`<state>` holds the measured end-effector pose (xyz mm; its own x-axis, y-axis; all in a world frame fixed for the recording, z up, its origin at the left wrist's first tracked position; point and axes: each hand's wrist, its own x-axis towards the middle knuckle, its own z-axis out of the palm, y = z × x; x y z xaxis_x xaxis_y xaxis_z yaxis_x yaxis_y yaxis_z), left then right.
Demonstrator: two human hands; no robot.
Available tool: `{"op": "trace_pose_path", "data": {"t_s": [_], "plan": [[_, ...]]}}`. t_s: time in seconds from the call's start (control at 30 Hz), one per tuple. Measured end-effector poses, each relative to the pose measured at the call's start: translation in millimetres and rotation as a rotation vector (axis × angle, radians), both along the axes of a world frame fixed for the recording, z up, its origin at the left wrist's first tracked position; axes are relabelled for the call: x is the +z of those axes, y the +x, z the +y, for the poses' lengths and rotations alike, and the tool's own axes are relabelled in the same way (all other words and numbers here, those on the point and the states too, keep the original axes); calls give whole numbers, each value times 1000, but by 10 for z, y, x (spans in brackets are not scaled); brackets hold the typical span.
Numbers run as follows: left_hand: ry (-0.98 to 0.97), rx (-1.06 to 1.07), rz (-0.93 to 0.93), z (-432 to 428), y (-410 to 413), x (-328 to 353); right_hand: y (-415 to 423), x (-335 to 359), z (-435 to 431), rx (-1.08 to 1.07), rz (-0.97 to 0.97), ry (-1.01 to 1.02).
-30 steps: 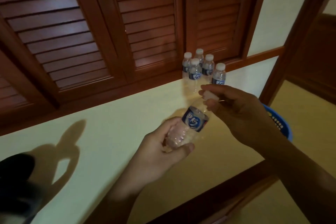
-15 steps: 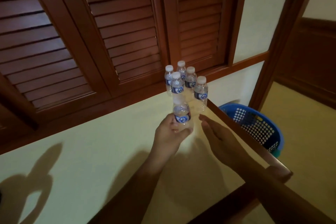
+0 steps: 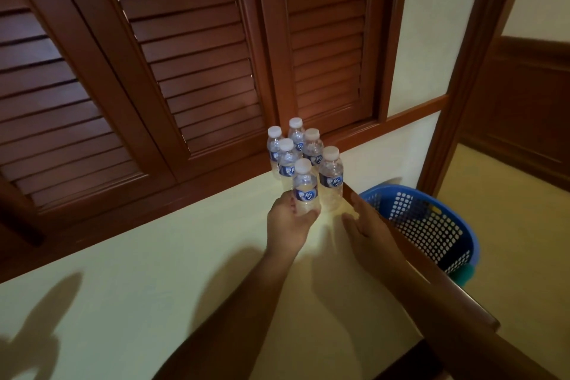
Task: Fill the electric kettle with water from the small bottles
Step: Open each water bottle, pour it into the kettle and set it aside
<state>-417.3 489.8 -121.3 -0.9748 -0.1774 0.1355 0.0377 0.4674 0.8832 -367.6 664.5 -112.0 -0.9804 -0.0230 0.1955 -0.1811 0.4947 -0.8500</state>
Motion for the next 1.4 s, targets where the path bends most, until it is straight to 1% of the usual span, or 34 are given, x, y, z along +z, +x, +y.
{"op": "trace_pose_path", "data": {"t_s": [0.13, 0.2, 0.33, 0.43, 0.7, 0.87, 1.03, 1.17, 1.23, 1.3, 1.4], "plan": [[-13, 3, -7, -11, -27, -6, -249, 60, -111, -142, -113, -11], [9, -1, -20, -25, -21, 13, -356, 58, -159, -151, -129, -37], [29, -24, -26, -48, 0, 17, -522, 15, -195, -154, -139, 12], [12, -26, -34, -71, -16, 8, -595, 11, -225, -169, -131, 39], [-16, -11, -51, -68, -63, 60, -708, 12, -260, -195, -136, 19], [-18, -3, -63, -36, -67, 80, -732, 16, -258, -193, -133, 53], [-24, 9, -83, -8, -37, 99, -705, 26, -247, -183, -143, 32], [13, 35, -90, -51, 81, 135, -556, 16, -263, -230, -169, -58], [37, 57, -91, -110, 178, 137, -426, -14, -294, -274, -151, -103], [58, 92, -96, -185, 318, 149, -266, -62, -351, -294, -93, -128], [129, 108, -50, -342, 594, 146, -5, -121, -507, -224, 17, -121]]}}
